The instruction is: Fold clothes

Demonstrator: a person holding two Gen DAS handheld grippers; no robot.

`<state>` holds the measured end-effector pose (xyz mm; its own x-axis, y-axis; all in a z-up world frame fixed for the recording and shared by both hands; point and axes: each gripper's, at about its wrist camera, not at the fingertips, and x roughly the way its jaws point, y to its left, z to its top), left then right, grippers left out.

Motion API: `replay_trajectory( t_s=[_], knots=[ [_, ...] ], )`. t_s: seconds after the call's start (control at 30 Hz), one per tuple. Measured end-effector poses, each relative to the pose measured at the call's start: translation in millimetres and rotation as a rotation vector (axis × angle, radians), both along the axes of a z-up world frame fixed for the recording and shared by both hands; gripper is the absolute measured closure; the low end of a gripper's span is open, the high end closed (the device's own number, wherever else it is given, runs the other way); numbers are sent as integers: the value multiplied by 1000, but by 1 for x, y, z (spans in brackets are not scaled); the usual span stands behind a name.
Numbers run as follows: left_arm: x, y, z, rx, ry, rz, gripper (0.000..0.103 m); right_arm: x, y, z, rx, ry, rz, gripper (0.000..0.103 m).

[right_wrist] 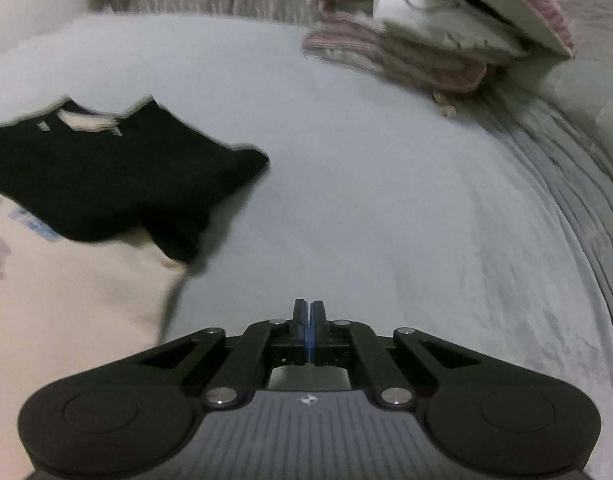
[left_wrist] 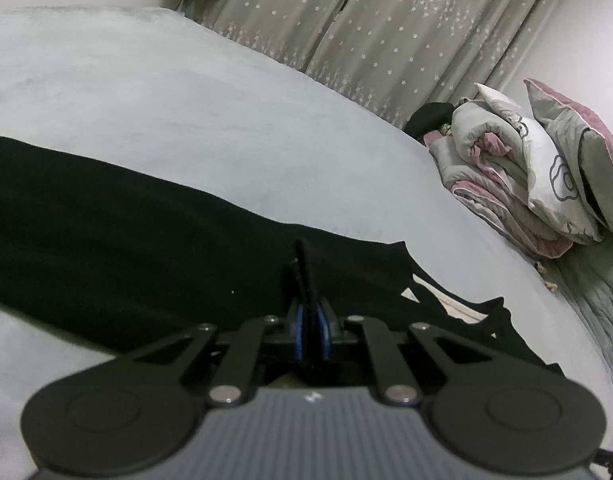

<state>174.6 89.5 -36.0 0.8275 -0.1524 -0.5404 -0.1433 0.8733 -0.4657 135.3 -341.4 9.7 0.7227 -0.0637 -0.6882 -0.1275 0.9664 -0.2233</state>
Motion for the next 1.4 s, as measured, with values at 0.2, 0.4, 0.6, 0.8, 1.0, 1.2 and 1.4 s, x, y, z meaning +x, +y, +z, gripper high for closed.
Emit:
replay_trajectory(
  t_s=[0.2, 0.4, 0.6, 0.8, 1.0, 1.2, 1.4],
  knots=[
    [-2, 0, 0, 2, -4, -3, 94, 1, 17, 19, 162, -59, 75, 70],
    [-1, 8, -3, -50, -14, -5, 94, 58, -3, 23, 380, -63, -5, 70],
    [3, 13, -7, -92, -24, -17, 95, 119, -17, -5, 508, 7, -105, 70],
    [-14, 5, 9, -29, -182, -6, 96, 115, -25, -12, 655, -145, -23, 94],
    [-2, -1, 1, 10, -97, -12, 96, 138, -15, -30, 522, -86, -79, 94],
    [3, 6, -4, -42, -63, -2, 95, 112, -1, -16, 379, -138, -65, 73],
    [4, 6, -5, -45, -69, 0, 95, 41, 13, 5, 220, -240, 60, 70]
  ],
)
